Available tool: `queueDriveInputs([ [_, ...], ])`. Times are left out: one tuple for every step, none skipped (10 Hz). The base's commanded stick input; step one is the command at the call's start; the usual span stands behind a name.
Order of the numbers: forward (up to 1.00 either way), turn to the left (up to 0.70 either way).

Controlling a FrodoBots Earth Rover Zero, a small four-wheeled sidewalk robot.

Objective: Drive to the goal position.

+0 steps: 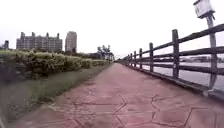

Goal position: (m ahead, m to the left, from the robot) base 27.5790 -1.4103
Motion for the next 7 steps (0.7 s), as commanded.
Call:
queueDriveInputs([
  [1.00, 0.00],
  [1.00, 0.00],
  [1.00, 0.00],
  [1.00, 0.00],
  [1.00, 0.00],
  [1.00, 0.00],
  [1.00, 0.00],
])
